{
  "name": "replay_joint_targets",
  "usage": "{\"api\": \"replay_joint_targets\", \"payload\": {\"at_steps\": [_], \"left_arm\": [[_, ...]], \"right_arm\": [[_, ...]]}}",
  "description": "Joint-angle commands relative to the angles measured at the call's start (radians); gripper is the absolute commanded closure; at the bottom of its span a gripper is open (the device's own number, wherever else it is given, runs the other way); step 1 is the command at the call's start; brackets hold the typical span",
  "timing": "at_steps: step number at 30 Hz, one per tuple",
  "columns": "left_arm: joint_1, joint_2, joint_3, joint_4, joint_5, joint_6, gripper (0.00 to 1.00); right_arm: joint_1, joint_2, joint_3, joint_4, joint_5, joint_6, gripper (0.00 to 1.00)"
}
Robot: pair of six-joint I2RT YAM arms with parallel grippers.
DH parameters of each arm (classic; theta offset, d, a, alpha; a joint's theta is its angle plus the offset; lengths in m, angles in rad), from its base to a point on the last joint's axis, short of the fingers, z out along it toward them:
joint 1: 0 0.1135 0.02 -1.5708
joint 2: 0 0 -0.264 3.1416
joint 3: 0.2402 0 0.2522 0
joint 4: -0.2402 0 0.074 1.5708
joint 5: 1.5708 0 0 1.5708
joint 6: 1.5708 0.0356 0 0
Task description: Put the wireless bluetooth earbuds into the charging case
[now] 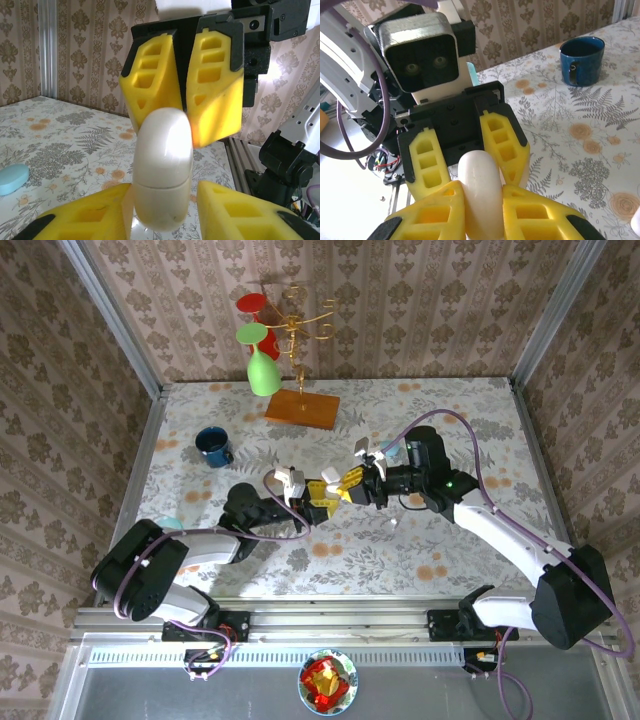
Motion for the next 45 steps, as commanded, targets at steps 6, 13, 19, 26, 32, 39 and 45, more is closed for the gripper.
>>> {"api": "replay_joint_targets", "payload": {"at_steps": [6,13,19,26,32,39,45], "left_arm": [[-0.003,0.0,0.025,0.028,0.006,-0.016,0.66],[-0.005,0.012,0.032,0.028,0.004,-0.021,0.63],[-0.006,0.017,0.035,0.027,0.009,-0.022,0.82],[-0.007,0.024,0.027,0.027,0.006,0.001,0.96],[-0.006,0.019,0.014,0.025,0.006,0.045,0.95],[-0.005,0.029,0.001,0.025,0.002,0.072,0.93],[-0.005,0.03,-0.01,0.026,-0.011,0.087,0.93]], "right_arm": [[-0.005,0.006,-0.01,0.02,-0.062,0.004,0.81],[-0.004,0.011,-0.023,0.035,-0.076,0.014,0.81],[-0.004,0.018,-0.023,0.028,-0.071,0.01,0.81],[-0.004,0.015,-0.026,0.049,0.017,0.048,0.64],[-0.004,0.003,-0.024,0.078,0.211,0.116,0.47],[-0.005,-0.004,-0.022,0.143,0.31,0.2,0.44],[-0.006,-0.019,-0.028,0.179,0.362,0.246,0.42]]}}
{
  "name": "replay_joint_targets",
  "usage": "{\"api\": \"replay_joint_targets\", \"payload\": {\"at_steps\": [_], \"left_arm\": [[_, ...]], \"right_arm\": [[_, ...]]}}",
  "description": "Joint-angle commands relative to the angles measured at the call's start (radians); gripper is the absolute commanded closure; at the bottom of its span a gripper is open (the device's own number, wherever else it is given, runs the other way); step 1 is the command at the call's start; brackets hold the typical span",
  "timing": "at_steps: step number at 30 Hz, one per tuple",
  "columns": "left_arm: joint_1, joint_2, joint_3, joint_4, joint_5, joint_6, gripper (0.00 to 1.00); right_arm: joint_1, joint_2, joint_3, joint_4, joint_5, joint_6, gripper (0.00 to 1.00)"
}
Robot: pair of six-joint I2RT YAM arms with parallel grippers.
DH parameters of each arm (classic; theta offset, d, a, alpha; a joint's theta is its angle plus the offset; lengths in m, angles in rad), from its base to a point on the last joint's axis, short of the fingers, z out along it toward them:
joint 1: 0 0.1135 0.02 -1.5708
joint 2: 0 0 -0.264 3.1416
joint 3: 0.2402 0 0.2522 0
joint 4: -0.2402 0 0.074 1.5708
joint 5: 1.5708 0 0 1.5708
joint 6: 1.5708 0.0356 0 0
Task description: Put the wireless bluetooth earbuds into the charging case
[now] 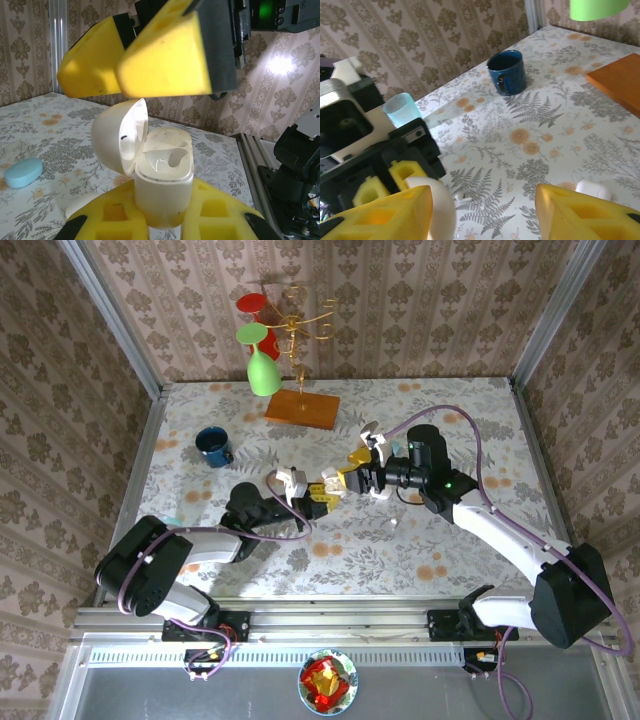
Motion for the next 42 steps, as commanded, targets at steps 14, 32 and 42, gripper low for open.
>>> {"api": "replay_joint_targets", "payload": {"at_steps": [14,32,42], "left_arm": [[0.03,-0.029,-0.07,0.029,-0.019,0.174,0.97],[0.029,-0.038,-0.168,0.03,-0.092,0.304,0.97],[0.029,-0.018,-0.165,0.029,-0.083,0.312,0.96]], "right_arm": [[-0.07,-0.2,-0.097,-0.271,0.454,0.345,0.42],[-0.104,0.117,0.059,-0.77,0.497,0.38,0.56],[-0.105,0.323,0.119,-0.829,0.522,0.371,0.65]]}}
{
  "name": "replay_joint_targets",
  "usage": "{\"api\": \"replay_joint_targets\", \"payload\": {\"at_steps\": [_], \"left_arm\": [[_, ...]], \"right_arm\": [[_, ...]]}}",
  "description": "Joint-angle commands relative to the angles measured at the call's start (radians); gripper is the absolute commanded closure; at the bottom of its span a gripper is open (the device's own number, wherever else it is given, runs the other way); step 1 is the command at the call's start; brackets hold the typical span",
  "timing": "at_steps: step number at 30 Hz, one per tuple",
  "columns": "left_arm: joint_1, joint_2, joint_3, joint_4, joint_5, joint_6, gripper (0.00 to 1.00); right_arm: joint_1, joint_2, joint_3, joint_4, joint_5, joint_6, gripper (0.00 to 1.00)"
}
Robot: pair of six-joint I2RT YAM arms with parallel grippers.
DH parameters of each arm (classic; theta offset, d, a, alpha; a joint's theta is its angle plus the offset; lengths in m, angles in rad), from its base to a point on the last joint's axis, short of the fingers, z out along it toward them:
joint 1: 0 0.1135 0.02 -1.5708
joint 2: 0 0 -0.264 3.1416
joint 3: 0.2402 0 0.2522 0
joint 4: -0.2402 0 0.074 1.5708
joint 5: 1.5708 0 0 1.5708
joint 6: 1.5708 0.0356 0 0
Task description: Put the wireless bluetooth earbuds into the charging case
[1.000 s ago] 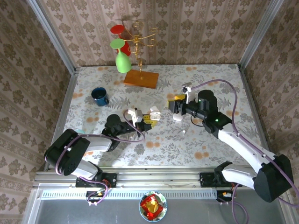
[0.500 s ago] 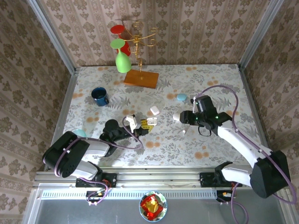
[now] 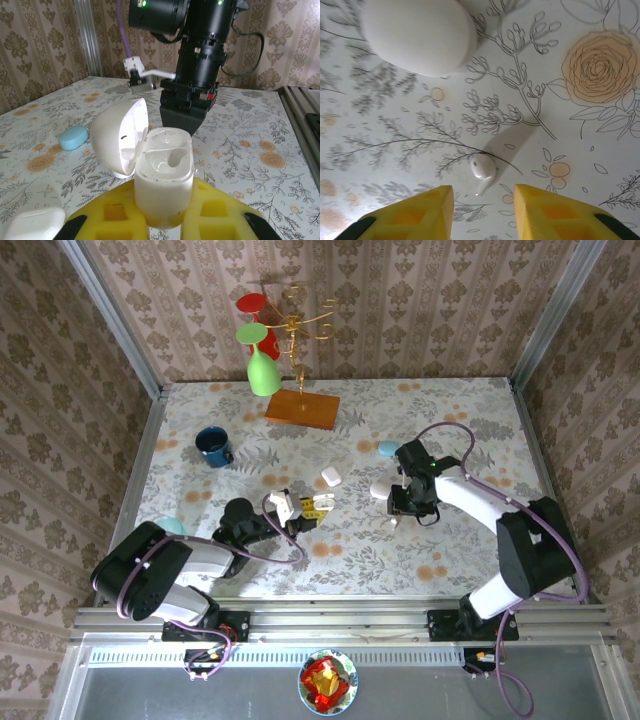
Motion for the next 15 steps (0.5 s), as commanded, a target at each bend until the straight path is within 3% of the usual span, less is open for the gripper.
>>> {"api": "replay_joint_targets", "payload": {"at_steps": [1,15], "left_arm": [[0.001,0.013,0.004,0.026,0.01,0.021,0.96],[0.001,0.023,0.01,0.026,0.014,0.019,0.96]], "right_arm": [[-0.005,0.042,0.039,-0.051,0.005,0.001,0.66],[-0.003,0.14,0.057,-0.027,-0.05,-0.018,0.69]]}}
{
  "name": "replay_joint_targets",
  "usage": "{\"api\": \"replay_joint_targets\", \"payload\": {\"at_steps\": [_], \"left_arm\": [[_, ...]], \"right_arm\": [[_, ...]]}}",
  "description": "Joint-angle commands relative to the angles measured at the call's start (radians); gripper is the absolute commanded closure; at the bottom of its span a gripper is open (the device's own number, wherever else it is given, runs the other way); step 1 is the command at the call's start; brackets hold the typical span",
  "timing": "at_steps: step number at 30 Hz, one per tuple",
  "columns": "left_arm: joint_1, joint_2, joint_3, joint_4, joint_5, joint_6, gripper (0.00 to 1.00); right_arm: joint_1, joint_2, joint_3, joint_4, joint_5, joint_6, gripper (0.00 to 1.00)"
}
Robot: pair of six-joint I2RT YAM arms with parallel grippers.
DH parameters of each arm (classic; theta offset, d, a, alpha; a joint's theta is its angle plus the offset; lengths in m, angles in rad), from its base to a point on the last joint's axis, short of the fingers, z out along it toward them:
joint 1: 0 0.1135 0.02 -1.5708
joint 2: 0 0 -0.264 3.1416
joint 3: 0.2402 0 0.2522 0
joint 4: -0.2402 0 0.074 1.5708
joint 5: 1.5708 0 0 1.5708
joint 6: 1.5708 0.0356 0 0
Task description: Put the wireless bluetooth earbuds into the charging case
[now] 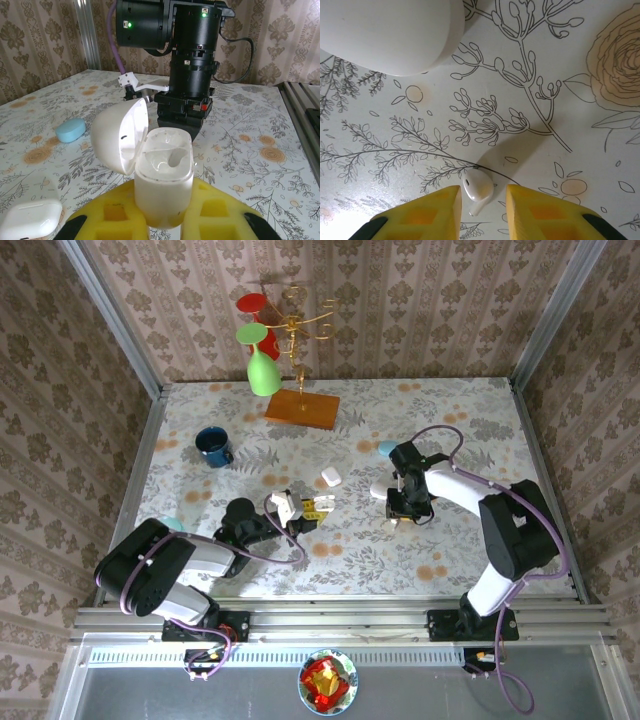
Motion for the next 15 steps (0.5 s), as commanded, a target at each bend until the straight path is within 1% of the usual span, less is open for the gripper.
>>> {"api": "replay_joint_targets", "payload": {"at_steps": [1,15], "left_arm": [[0.002,-0.004,0.009,0.026,0.015,0.016,0.96],[0.002,0.002,0.012,0.026,0.018,0.015,0.96]], "right_arm": [[-0.003,0.028,0.02,-0.014,-0.026,-0.012,0.69],[-0.002,0.061,0.013,-0.004,-0.041,-0.01,0.73]]}}
